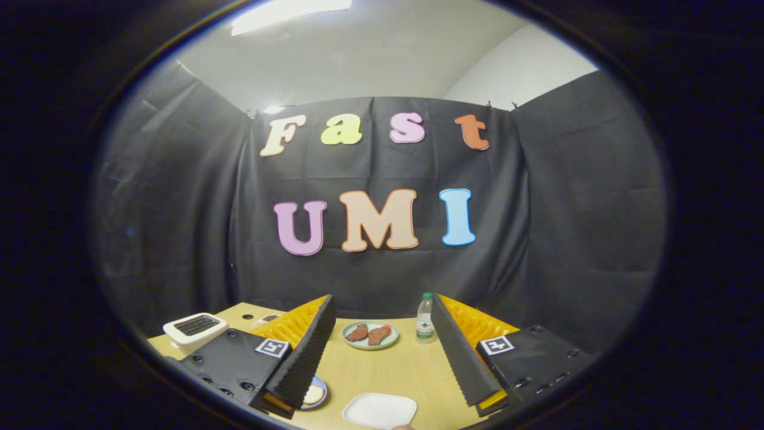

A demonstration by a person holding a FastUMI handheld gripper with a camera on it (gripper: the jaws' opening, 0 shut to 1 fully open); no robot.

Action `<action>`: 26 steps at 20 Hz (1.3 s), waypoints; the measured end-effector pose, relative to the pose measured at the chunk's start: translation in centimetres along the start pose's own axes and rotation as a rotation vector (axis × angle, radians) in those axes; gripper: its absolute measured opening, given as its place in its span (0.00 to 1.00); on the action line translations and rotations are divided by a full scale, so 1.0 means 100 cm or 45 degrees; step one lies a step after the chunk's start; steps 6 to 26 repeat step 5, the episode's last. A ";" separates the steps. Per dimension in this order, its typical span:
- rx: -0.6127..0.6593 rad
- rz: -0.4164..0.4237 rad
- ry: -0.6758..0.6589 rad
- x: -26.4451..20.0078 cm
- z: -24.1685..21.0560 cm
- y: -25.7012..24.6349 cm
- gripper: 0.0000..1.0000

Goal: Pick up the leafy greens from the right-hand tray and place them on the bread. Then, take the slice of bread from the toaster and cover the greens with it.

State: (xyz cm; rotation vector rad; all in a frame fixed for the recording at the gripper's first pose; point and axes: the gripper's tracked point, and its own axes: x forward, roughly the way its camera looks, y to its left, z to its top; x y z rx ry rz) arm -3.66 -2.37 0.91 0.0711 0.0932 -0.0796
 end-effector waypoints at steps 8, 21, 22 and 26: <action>0.006 -0.022 -0.027 0.003 0.005 -0.008 0.99; 0.006 -0.022 -0.027 0.003 0.005 -0.008 0.99; 0.006 -0.022 -0.027 0.003 0.005 -0.008 0.99; 0.006 -0.022 -0.027 0.003 0.005 -0.008 0.99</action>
